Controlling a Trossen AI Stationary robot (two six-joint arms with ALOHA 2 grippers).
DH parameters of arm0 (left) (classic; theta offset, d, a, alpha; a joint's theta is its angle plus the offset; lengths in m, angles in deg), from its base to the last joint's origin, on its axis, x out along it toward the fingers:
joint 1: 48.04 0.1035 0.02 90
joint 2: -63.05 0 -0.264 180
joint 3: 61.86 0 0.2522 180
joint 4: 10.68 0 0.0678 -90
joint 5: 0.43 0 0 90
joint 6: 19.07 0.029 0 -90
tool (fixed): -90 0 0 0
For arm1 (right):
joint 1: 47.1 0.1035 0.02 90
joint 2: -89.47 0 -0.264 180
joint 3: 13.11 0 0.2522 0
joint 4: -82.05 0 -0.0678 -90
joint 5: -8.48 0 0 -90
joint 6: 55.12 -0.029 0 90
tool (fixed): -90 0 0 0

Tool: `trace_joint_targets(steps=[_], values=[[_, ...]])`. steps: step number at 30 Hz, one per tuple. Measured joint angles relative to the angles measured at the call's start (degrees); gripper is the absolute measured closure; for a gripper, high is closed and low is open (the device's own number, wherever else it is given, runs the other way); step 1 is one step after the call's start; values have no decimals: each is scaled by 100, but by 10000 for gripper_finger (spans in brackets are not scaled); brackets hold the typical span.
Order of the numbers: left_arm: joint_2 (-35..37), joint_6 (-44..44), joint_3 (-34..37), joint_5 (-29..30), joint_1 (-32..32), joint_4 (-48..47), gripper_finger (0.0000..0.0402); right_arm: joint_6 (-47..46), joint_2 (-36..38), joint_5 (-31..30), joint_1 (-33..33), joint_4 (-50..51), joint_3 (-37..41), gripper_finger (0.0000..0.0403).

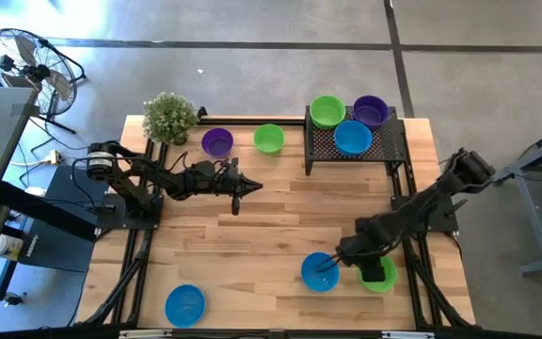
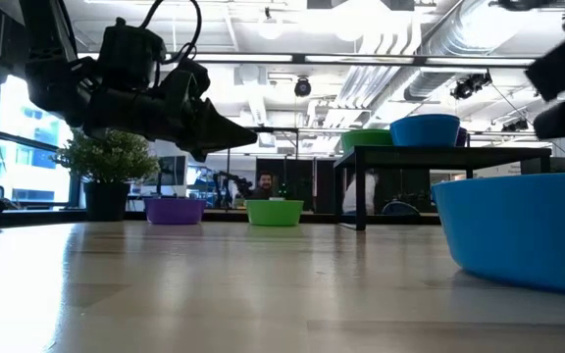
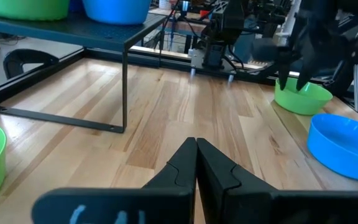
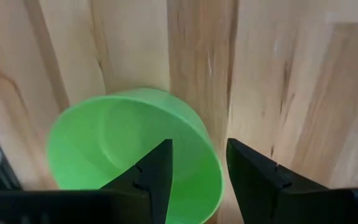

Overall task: Pick & Place Mini bowls
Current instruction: Stack the green bowl on the other green bowls on the shelf

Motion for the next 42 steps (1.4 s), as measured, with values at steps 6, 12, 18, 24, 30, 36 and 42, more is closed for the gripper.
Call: trace_joint_targets(steps=[6,12,18,24,30,36,42], values=[[0,0,0,0,0,-1,401,738,-494,87,-135,-173,0,266],[0,0,0,0,0,-1,401,1015,-691,191,-165,-333,0,298],[0,0,0,0,0,-1,401,1010,-647,194,-165,-244,0,387],[0,0,0,0,0,-1,401,833,-346,120,-284,518,0,388],[0,-2,0,0,0,-1,401,504,399,-518,-747,1396,2,396],[0,-4,0,0,0,-1,401,-267,1126,-1333,-1682,1458,2,398],[0,-7,0,0,0,-1,401,-1413,1212,-2173,-2535,829,2,401]])
